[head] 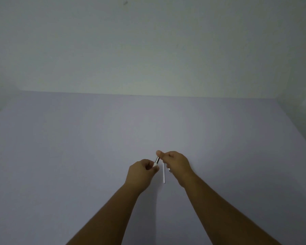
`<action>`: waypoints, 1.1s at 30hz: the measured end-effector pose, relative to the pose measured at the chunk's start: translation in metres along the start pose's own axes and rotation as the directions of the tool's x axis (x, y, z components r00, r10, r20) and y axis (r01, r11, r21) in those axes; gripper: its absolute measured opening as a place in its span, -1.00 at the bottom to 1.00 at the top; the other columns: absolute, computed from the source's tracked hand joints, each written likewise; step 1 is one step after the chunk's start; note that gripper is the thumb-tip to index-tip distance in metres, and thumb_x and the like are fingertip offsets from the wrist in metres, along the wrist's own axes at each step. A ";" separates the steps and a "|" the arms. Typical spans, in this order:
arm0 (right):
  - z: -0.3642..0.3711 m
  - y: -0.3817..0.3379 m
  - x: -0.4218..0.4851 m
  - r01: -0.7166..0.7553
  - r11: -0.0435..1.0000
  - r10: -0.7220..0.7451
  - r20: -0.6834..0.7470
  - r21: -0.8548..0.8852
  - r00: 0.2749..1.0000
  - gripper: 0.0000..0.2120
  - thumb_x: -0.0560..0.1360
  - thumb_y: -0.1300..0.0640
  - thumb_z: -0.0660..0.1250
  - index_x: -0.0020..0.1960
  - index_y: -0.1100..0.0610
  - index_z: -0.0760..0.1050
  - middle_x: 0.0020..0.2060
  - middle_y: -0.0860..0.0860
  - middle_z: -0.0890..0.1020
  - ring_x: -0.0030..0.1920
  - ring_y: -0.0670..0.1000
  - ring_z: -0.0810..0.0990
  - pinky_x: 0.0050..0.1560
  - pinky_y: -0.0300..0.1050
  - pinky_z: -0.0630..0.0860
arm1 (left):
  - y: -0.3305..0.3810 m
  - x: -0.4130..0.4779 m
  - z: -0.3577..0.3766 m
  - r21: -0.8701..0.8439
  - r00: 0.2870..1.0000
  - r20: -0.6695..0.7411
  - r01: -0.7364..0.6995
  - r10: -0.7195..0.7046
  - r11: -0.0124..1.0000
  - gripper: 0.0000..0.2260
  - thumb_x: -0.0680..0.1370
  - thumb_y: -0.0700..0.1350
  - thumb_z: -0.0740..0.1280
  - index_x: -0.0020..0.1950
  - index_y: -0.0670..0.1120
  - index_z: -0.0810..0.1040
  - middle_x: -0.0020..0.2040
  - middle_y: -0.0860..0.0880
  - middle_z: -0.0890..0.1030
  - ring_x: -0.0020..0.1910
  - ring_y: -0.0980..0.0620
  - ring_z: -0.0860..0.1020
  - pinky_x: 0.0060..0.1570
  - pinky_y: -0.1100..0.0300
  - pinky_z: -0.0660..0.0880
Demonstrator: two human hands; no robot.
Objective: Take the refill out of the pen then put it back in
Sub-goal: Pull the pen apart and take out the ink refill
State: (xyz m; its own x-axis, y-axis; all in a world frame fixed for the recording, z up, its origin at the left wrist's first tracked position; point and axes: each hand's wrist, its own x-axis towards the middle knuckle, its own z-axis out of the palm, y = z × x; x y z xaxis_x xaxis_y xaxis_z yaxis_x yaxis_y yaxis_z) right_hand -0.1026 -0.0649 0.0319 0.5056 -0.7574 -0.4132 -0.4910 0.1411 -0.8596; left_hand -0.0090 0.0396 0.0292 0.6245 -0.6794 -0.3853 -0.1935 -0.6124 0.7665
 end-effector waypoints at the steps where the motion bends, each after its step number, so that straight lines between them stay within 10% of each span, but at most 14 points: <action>1: 0.001 -0.003 -0.003 0.022 1.000 -0.021 0.030 -0.009 0.999 -0.66 0.39 -0.15 0.39 -0.34 0.11 0.48 -0.40 -0.02 0.50 -0.34 -0.03 0.44 -0.25 -0.16 0.41 | 0.002 -0.001 0.000 0.030 1.000 -0.001 -0.023 0.023 0.999 -0.85 0.50 0.00 0.35 -0.07 -0.07 0.59 -0.23 -0.02 0.61 -0.29 0.03 0.53 -0.23 0.16 0.53; 9: -0.009 -0.015 -0.017 0.079 0.982 -0.106 0.150 0.172 0.983 -0.92 0.46 0.13 0.36 -0.19 0.09 0.61 -0.38 -0.07 0.58 -0.35 -0.10 0.48 -0.34 -0.30 0.42 | 0.011 -0.013 -0.016 -0.106 0.988 0.126 -0.077 0.091 0.991 -0.85 0.55 -0.04 0.29 -0.15 -0.02 0.62 -0.29 0.03 0.64 -0.34 0.16 0.57 -0.39 0.42 0.48; 14: -0.016 -0.017 -0.022 -0.004 0.980 -0.041 0.222 0.200 0.974 -0.86 0.46 0.06 0.38 -0.19 0.12 0.60 -0.29 0.01 0.61 -0.28 -0.06 0.52 -0.23 -0.20 0.50 | 0.013 -0.017 -0.027 0.038 0.975 0.154 -0.169 0.162 0.985 -0.83 0.56 -0.02 0.27 -0.03 -0.06 0.62 -0.18 -0.03 0.66 -0.21 0.03 0.60 -0.13 0.15 0.57; 33: -0.024 -0.026 -0.031 -0.035 0.984 -0.011 0.258 0.173 0.966 -0.87 0.42 0.11 0.44 -0.19 0.18 0.59 -0.28 0.07 0.60 -0.29 -0.02 0.53 -0.23 -0.20 0.53 | 0.021 -0.031 -0.035 0.181 0.962 0.137 -0.259 0.236 0.949 -0.82 0.55 -0.03 0.27 -0.04 -0.07 0.63 -0.15 -0.04 0.68 -0.18 -0.02 0.63 -0.12 0.10 0.55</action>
State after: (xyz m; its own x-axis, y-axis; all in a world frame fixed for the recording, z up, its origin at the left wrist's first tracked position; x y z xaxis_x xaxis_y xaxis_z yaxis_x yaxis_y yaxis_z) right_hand -0.1229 -0.0608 0.0740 0.6769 -0.5690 -0.4670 -0.3782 0.2755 -0.8838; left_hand -0.0060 0.0618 0.0748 0.4513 -0.8537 -0.2599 -0.4819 -0.4783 0.7342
